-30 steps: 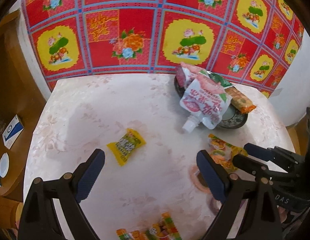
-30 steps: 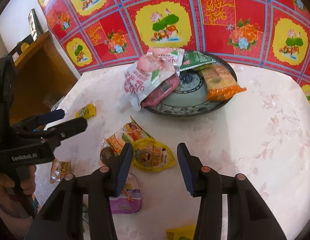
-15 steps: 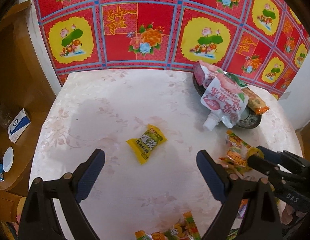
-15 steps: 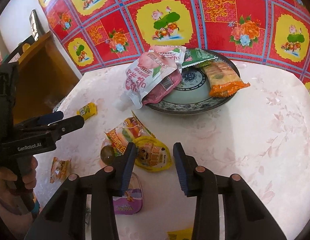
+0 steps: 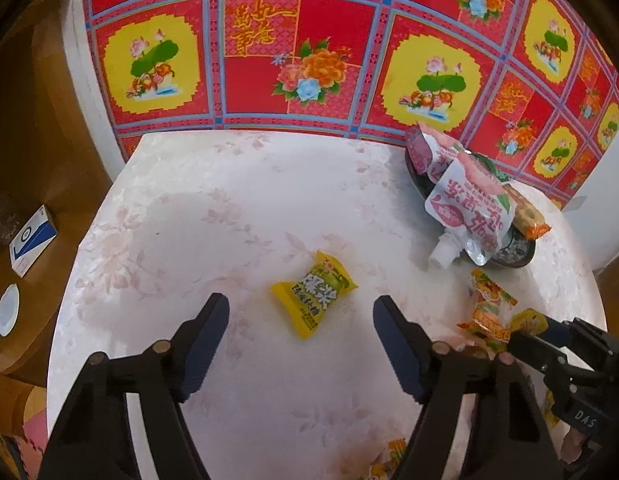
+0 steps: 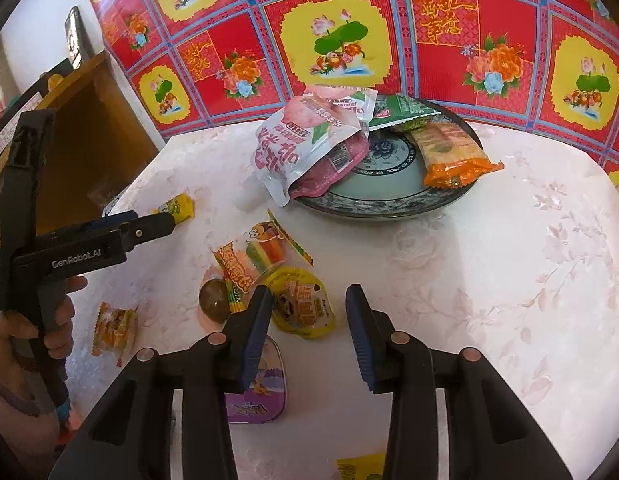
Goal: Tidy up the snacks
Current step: 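Grasp the yellow candy packet with the left tool while the right tool grasps the yellow round snack, then carry the yellow round snack to the plate and open the right tool while the left tool carries the candy, then lower the yellow candy packet onto the plate and open the left tool, then grasp the brown round chocolate with the left tool while the right tool grasps the yellow square candy, then carry the brown chocolate to the plate and open the left tool while the right tool carries the yellow candy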
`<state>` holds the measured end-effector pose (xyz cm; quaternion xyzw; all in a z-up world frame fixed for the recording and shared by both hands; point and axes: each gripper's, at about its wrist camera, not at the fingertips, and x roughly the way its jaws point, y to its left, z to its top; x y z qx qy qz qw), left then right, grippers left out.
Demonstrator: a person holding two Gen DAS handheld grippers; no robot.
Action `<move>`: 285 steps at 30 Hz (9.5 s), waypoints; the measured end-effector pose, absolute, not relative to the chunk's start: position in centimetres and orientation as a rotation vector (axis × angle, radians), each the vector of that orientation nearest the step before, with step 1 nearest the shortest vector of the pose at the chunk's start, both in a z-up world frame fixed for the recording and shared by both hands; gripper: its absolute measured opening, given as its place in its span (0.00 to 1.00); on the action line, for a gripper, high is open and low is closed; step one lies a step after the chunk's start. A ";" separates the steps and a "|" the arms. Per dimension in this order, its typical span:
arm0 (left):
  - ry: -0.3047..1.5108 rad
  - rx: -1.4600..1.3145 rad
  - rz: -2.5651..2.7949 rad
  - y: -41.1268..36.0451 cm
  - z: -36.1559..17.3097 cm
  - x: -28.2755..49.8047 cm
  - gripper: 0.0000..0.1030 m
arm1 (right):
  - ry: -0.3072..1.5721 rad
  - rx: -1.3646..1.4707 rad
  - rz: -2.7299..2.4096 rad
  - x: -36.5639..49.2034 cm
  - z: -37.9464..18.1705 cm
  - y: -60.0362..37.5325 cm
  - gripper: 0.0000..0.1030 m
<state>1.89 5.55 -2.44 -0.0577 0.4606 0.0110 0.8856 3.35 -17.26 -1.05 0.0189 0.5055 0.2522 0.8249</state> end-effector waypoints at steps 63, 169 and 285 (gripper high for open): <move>0.835 -0.116 -0.151 1.2 1.0 0.3 0.20 | 0.982 0.098 0.456 6.9 1.1 -19.1 0.25; 0.875 0.001 -0.256 -7.2 2.7 1.6 0.40 | 0.995 0.150 0.408 -0.9 1.4 -22.8 0.36; 0.888 -0.047 -0.200 -4.7 -0.3 -0.8 0.35 | 1.002 0.089 0.420 -5.1 0.0 -22.7 0.22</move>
